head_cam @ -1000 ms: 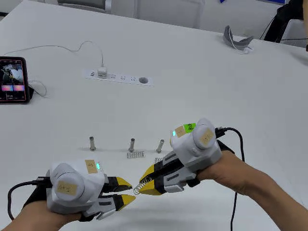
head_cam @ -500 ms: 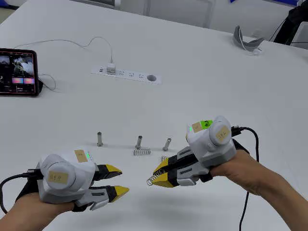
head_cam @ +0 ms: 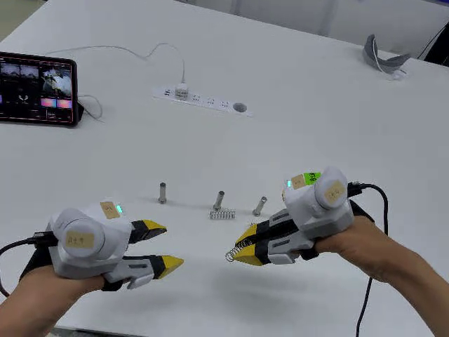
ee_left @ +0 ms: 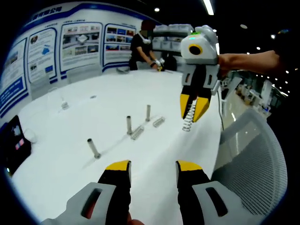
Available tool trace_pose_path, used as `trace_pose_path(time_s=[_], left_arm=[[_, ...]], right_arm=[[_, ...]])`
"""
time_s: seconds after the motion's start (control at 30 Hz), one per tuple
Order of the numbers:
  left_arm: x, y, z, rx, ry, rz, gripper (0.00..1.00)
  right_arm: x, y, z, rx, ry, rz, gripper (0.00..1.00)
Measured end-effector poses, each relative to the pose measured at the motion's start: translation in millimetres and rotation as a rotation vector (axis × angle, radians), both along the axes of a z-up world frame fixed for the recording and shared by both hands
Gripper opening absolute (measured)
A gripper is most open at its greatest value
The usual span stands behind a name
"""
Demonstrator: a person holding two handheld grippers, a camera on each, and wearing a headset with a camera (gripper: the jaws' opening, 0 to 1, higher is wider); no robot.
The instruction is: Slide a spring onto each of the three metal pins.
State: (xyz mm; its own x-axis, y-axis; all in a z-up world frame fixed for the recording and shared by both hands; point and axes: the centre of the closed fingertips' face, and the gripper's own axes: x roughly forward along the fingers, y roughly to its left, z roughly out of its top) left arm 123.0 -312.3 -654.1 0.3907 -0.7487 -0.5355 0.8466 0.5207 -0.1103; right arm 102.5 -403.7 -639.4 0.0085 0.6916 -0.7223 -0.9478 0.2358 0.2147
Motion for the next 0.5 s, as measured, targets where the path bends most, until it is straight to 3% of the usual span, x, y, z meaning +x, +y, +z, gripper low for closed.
trace_pose_path(time_s=[0.27,0.5], left_arm=[[9.6,24.8,-9.7,0.017,0.014,0.092,0.46],[16.1,39.5,-9.5,0.015,0.018,0.148,0.52]], right_arm=[[10.9,7.1,-2.9,-0.016,-0.007,0.018,0.12],[23.5,17.7,-4.1,-0.029,-0.013,0.037,0.12]])
